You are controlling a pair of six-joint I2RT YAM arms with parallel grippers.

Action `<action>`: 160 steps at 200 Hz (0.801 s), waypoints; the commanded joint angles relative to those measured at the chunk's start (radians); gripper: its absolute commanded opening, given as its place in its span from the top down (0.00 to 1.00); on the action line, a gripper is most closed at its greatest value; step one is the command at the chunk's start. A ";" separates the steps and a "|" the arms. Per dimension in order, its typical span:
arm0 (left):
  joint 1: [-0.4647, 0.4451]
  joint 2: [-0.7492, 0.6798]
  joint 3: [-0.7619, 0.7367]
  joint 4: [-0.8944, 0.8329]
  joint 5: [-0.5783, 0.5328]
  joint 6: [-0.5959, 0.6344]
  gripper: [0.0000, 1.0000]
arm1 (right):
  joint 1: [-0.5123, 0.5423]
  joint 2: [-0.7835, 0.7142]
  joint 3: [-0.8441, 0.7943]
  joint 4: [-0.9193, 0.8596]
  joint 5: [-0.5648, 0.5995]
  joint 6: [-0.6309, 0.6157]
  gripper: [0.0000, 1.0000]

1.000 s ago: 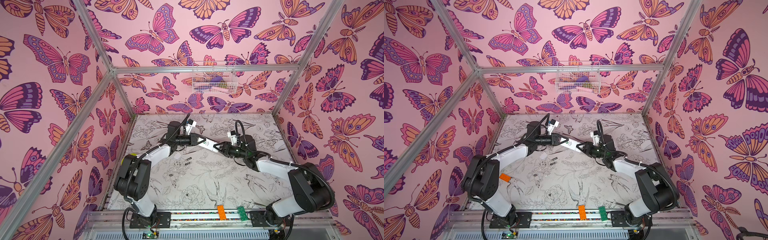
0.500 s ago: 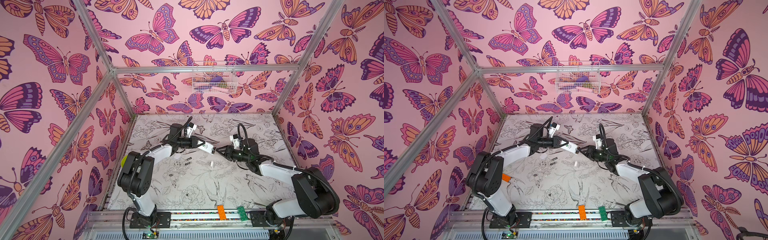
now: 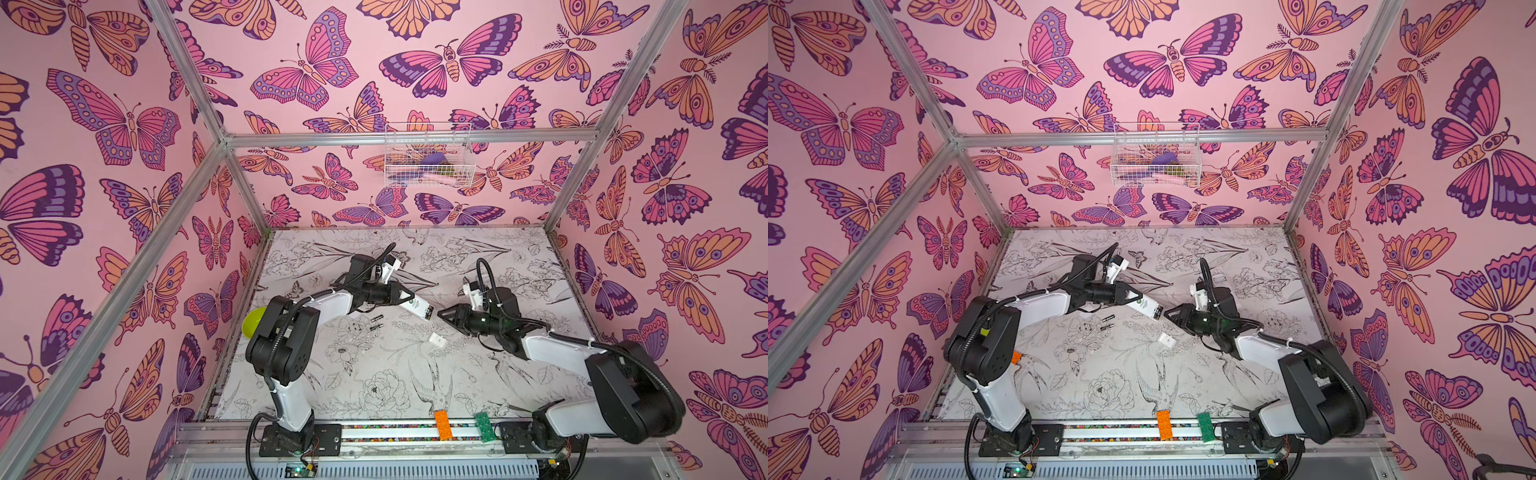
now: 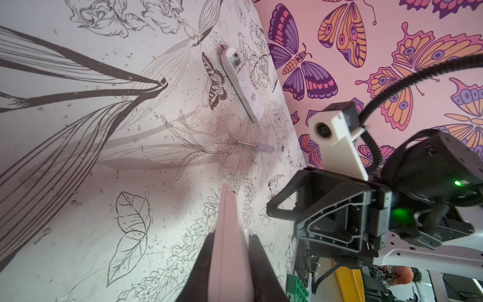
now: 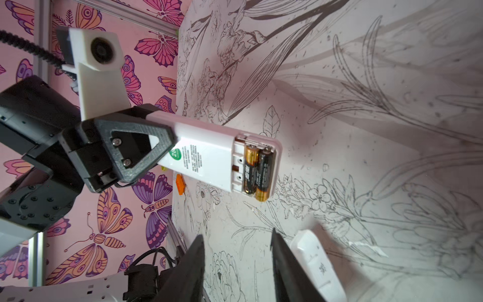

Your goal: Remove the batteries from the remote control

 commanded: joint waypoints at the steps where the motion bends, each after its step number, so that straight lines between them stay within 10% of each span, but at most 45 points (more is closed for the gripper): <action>1: 0.000 0.062 0.045 -0.011 0.019 -0.004 1.00 | -0.008 -0.078 0.020 -0.187 0.064 -0.104 0.58; 67: -0.002 0.135 0.070 -0.033 0.019 -0.043 1.00 | 0.036 -0.216 0.055 -0.611 0.289 -0.225 0.58; 160: 0.002 0.125 0.079 -0.143 -0.091 0.010 0.57 | 0.174 -0.163 0.112 -0.701 0.513 -0.120 0.62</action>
